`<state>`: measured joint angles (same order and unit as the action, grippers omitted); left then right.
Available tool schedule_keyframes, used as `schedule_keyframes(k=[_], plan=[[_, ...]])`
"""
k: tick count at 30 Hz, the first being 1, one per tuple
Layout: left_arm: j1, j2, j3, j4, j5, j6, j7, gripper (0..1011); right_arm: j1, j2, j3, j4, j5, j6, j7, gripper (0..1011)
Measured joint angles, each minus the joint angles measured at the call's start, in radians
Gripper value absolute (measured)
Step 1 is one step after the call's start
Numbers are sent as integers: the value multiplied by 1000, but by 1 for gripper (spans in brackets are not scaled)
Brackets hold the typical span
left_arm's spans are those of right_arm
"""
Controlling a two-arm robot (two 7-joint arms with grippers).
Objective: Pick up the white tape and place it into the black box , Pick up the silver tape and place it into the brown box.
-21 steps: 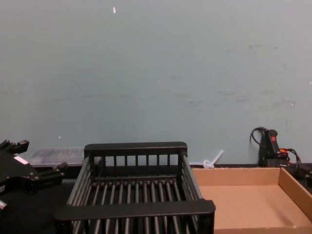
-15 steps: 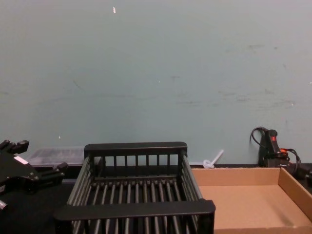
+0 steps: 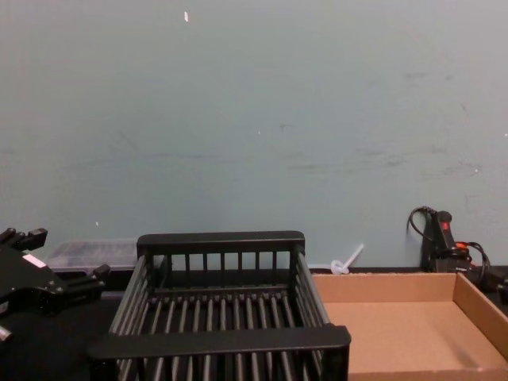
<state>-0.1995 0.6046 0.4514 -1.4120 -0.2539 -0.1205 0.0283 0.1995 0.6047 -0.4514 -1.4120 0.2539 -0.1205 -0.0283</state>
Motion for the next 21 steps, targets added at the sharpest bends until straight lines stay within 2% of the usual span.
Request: schedule_keyframes(k=[15, 18, 20, 21], plan=[[0, 0, 0, 0, 0, 0, 0, 1001, 2, -4, 7, 2, -1, 2, 12, 1003], [0, 0, 0, 0, 0, 0, 0, 1001, -4, -4, 22, -11, 9, 20, 28, 1003], [0, 0, 0, 0, 0, 0, 0, 1001, -20, 1, 42, -39, 41, 57, 48, 1003], [0, 0, 0, 0, 0, 0, 0, 1001, -20, 1, 42, -39, 41, 57, 48, 1003]])
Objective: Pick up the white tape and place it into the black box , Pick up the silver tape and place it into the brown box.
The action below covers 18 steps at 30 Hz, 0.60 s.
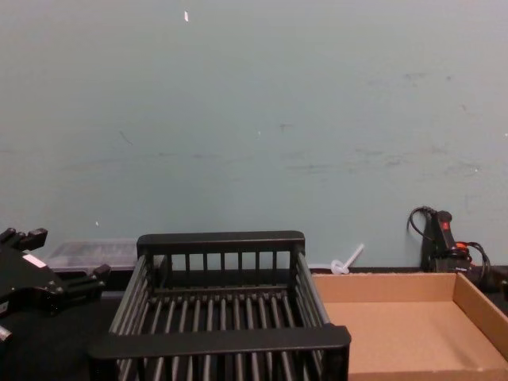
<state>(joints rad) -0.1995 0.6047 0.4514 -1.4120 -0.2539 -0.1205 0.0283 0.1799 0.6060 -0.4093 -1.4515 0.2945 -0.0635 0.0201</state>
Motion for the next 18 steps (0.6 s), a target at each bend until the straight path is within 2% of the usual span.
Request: schedule_keyframes(k=[3, 6, 10, 18], plan=[[0, 0, 0, 0, 0, 0, 0, 1001, -29, 18, 32, -51, 56, 64, 39, 1003], [0, 0, 0, 0, 0, 0, 0, 1001, -48, 32, 53, -84, 92, 104, 66, 1003], [0, 0, 0, 0, 0, 0, 0, 1001, -97, 69, 89, -157, 149, 197, 109, 1003], [0, 0, 0, 0, 0, 0, 0, 1001, -186, 127, 135, -265, 209, 324, 165, 1003]])
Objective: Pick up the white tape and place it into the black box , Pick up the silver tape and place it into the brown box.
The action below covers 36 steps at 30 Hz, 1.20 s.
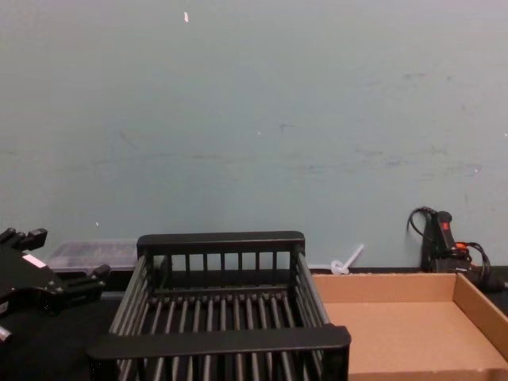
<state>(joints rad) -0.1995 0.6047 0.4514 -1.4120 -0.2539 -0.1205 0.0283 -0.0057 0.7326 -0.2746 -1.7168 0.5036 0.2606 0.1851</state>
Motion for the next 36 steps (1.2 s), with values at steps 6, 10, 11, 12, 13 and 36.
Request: schedule_keyframes(k=[6, 10, 11, 12, 13, 36], plan=[[0, 0, 0, 0, 0, 0, 0, 1001, -35, 15, 10, -25, 19, 43, 37, 1003], [0, 0, 0, 0, 0, 0, 0, 1001, -47, 19, 4, -29, 21, 72, 66, 1003], [0, 0, 0, 0, 0, 0, 0, 1001, -49, 19, 0, -29, 21, 82, 75, 1002], [0, 0, 0, 0, 0, 0, 0, 1001, -50, 19, -2, -28, 21, 86, 78, 1002], [0, 0, 0, 0, 0, 0, 0, 1001, -51, 19, -3, -28, 20, 89, 82, 1003], [0, 0, 0, 0, 0, 0, 0, 1001, -38, -26, -28, 34, -60, 125, 139, 1003]])
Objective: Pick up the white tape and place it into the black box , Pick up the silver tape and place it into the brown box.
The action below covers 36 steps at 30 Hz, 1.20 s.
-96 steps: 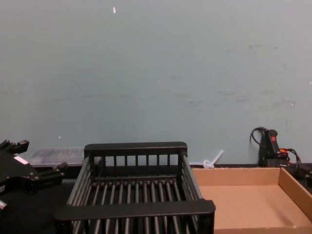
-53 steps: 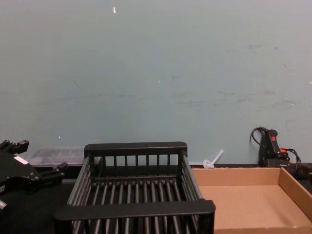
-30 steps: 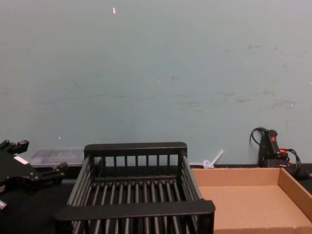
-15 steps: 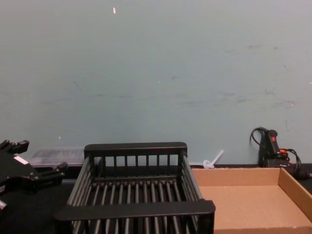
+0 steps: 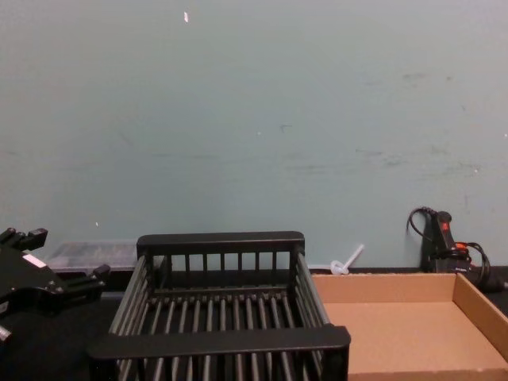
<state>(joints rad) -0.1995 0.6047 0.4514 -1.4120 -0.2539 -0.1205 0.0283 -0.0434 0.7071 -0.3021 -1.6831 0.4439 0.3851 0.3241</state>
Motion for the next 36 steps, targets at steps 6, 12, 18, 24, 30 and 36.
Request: schedule_keyframes(k=[6, 12, 18, 24, 30, 36], plan=[[0, 0, 0, 0, 0, 0, 0, 1001, 0, -10, 4, 8, -13, 8, 12, 1003], [0, 0, 0, 0, 0, 0, 0, 1001, -1, -19, 9, 13, -24, 12, 22, 1003], [0, 0, 0, 0, 0, 0, 0, 1001, -4, -27, 16, 15, -34, 16, 31, 1003], [0, 0, 0, 0, 0, 0, 0, 1001, -5, -30, 17, 17, -44, 13, 40, 1003], [0, 0, 0, 0, 0, 0, 0, 1001, -8, -31, 18, 13, -53, 4, 50, 1003], [0, 0, 0, 0, 0, 0, 0, 1001, -7, -32, 16, 14, -59, -2, 65, 1003]])
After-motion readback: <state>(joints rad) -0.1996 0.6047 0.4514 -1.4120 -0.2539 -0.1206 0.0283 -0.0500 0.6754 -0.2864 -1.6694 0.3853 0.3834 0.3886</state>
